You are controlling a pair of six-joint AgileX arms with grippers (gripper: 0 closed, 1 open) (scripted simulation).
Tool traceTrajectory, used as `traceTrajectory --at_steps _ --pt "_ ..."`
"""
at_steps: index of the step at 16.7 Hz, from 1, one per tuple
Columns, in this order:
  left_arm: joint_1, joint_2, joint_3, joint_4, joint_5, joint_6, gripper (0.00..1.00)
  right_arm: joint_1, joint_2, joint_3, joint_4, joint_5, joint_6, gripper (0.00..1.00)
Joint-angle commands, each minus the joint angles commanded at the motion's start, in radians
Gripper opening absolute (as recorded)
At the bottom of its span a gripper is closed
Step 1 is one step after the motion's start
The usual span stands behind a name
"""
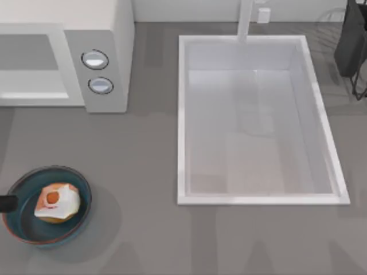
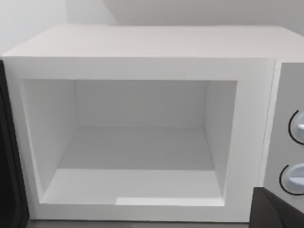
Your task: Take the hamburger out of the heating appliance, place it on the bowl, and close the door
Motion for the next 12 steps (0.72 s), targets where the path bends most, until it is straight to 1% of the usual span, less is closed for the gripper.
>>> traceTrajectory --at_steps 3,4,9,12 --pt "0.0 0.0 -0.003 0.003 -0.002 0.0 0.0 0.0 0.0 0.0 0.0 0.0 0.0 1.0" --pt "-0.013 0.013 0.001 0.016 -0.016 0.0 0.0 0.0 0.0 0.0 0.0 0.0 0.0 1.0" --pt "-0.157 0.193 0.032 0.16 -0.159 0.003 0.0 0.0 0.0 0.0 0.0 0.0 0.0 1.0" --pt "-0.216 0.261 0.041 0.22 -0.218 0.004 0.0 0.0 0.0 0.0 0.0 0.0 0.0 1.0"
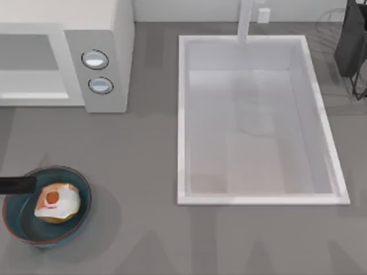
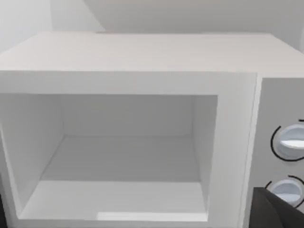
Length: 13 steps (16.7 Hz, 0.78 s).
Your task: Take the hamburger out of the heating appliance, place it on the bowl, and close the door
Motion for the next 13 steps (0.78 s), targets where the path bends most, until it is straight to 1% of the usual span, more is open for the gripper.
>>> traceTrajectory --at_steps 5,10,13 --pt "0.001 0.004 0.0 0.004 0.0 -0.001 0.0 0.0 0.0 0.0 0.0 0.0 0.0 1.0" --pt "0.032 0.137 0.088 0.04 0.033 0.001 0.0 0.0 0.0 0.0 0.0 0.0 0.0 1.0" --pt "0.042 0.155 0.106 0.047 0.042 0.002 0.0 0.0 0.0 0.0 0.0 0.0 0.0 1.0"
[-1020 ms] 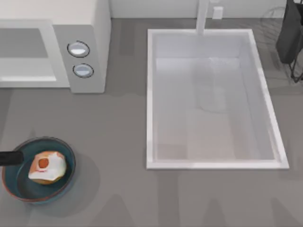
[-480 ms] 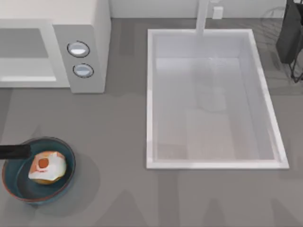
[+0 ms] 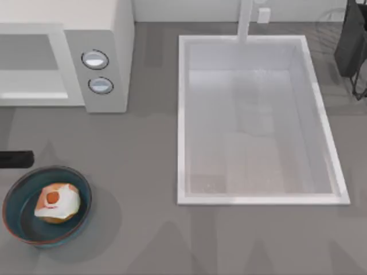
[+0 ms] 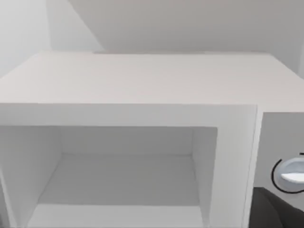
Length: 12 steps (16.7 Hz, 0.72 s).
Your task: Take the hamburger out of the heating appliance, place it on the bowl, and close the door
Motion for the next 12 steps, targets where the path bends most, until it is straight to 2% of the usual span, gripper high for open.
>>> traceTrajectory --at_steps 3,6,9,12 --pt "-0.003 -0.002 -0.002 -0.003 0.0 0.001 0.0 0.0 0.0 0.0 0.0 0.0 0.0 1.0" --pt "0.061 0.063 0.063 -0.063 0.052 0.058 0.0 0.0 0.0 0.0 0.0 0.0 0.0 1.0" --pt "0.216 0.224 0.218 -0.194 0.165 0.181 0.0 0.0 0.0 0.0 0.0 0.0 0.0 1.0" --pt "0.439 0.457 0.43 -0.368 0.314 0.34 0.0 0.0 0.0 0.0 0.0 0.0 0.0 1.0"
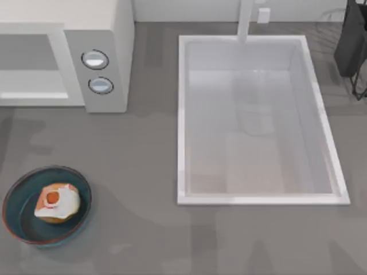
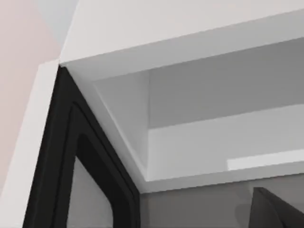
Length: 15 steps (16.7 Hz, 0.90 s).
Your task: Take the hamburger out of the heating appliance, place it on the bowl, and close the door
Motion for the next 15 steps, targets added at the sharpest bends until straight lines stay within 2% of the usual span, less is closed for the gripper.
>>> traceTrajectory --at_steps 6,9,12,15 --pt "0.489 0.487 0.431 -0.382 0.325 0.331 0.0 0.0 0.0 0.0 0.0 0.0 0.0 1.0" --pt "0.68 0.657 0.593 -0.541 0.461 0.463 0.0 0.0 0.0 0.0 0.0 0.0 0.0 1.0" --pt "0.791 0.752 0.691 -0.643 0.548 0.546 0.0 0.0 0.0 0.0 0.0 0.0 0.0 1.0" --pt "0.814 0.771 0.713 -0.666 0.567 0.564 0.0 0.0 0.0 0.0 0.0 0.0 0.0 1.0"
